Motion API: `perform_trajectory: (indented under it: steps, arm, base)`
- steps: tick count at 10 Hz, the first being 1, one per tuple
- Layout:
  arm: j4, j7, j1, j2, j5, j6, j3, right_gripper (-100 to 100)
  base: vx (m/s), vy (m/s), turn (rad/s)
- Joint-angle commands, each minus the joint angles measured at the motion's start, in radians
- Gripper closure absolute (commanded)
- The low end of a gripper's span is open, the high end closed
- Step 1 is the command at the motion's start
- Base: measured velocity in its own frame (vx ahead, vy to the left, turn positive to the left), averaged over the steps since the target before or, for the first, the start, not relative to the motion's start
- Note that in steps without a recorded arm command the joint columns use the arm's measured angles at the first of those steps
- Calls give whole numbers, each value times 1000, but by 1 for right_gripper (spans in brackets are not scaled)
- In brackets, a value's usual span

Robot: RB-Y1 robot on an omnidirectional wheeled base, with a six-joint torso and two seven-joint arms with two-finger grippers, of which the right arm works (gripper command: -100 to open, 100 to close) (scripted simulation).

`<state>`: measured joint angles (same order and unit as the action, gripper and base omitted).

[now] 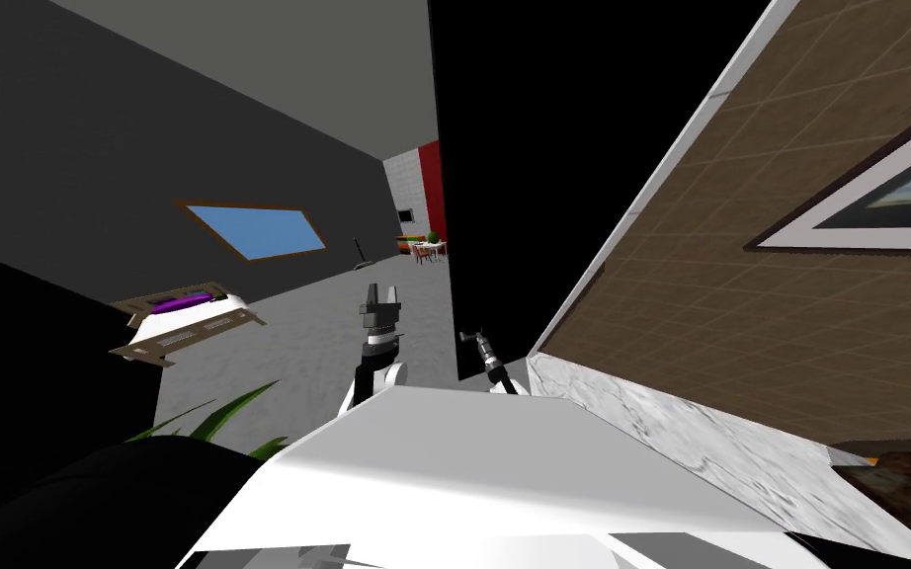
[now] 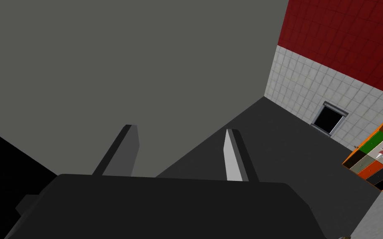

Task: Push the door open

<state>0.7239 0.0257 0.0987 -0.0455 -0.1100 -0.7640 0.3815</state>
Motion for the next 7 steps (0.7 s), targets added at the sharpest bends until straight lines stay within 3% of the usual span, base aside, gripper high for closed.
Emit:
perform_trajectory:
  steps: [1, 2, 3, 4, 7]
  arm:
    - [2, 4, 2, 14, -4, 1, -14, 100]
    - [0, 7, 2, 21, -7, 0, -24, 100]
    - [-11, 5, 8, 10, -9, -7, -28, 100]
    - [-14, 11, 12, 1, -17, -9, -54, 100]
    - [-22, 20, 17, -3, -27, -10, -87, 100]
  base:
    - [93, 159, -53]
    - [77, 138, -62]
    - [42, 43, -42]
    - [105, 93, -61]
    - [154, 155, -64]
